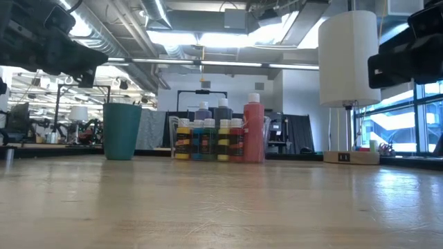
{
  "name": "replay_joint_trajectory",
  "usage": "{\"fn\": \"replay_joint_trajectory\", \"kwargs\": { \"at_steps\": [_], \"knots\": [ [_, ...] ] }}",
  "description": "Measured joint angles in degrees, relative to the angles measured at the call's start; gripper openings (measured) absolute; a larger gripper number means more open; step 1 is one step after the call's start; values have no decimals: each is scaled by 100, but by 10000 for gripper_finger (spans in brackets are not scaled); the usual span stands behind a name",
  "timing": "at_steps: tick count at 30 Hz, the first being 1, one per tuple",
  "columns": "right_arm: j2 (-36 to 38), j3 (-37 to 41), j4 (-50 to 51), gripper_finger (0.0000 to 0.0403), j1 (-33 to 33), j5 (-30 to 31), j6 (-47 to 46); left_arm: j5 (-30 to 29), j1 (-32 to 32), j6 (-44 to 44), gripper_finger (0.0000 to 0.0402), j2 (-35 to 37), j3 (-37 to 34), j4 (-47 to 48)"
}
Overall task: Pick & Place Paint Supplies
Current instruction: Return to Home Position
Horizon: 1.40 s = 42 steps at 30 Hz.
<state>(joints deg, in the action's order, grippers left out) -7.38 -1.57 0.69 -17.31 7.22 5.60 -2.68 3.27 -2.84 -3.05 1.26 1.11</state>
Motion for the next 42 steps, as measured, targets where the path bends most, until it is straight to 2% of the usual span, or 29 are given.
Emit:
{"fn": "replay_joint_trajectory", "kwargs": {
  "at_steps": [4,42],
  "knots": [
    [0,-4,55,1,137,-148,-4,-9,1,60,6,-1,0,0],
    [-2,-4,41,1,165,-130,110,-9,0,58,6,0,0,-5]
  ]
}}
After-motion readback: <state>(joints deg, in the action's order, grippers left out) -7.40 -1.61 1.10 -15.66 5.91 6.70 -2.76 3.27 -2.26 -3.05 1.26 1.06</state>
